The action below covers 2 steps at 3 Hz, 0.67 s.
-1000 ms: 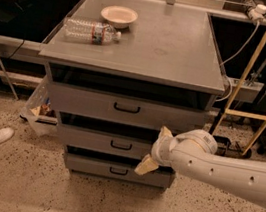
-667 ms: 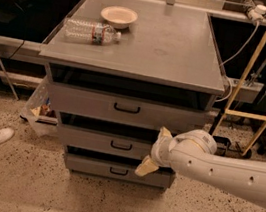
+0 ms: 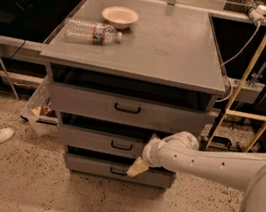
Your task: Open middle drawer
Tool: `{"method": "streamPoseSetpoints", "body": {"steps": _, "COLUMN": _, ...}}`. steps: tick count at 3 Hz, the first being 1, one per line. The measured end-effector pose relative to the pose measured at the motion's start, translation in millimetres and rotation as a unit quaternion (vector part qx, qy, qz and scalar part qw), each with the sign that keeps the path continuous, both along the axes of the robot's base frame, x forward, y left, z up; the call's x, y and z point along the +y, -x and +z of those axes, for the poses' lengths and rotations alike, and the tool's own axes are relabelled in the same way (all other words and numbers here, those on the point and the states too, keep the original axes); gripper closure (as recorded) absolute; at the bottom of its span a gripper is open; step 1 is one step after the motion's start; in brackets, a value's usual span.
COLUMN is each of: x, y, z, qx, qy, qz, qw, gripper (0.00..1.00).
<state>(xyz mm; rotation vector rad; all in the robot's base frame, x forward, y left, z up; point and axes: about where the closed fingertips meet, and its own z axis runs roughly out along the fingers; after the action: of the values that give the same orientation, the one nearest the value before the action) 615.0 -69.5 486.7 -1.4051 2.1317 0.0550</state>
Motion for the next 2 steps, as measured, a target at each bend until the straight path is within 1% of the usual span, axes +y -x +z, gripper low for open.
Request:
{"method": "streamPoseSetpoints", "body": {"steps": 1, "x": 0, "y": 0, "z": 0, "qx": 0.000, "qy": 0.000, "qz": 0.000, "qw": 1.0000, "gripper": 0.00}}
{"method": "streamPoseSetpoints", "body": {"steps": 2, "x": 7, "y": -14, "z": -28, "qx": 0.013, "qy": -0.020, "qz": -0.009, "qw": 0.9997, "gripper": 0.00}}
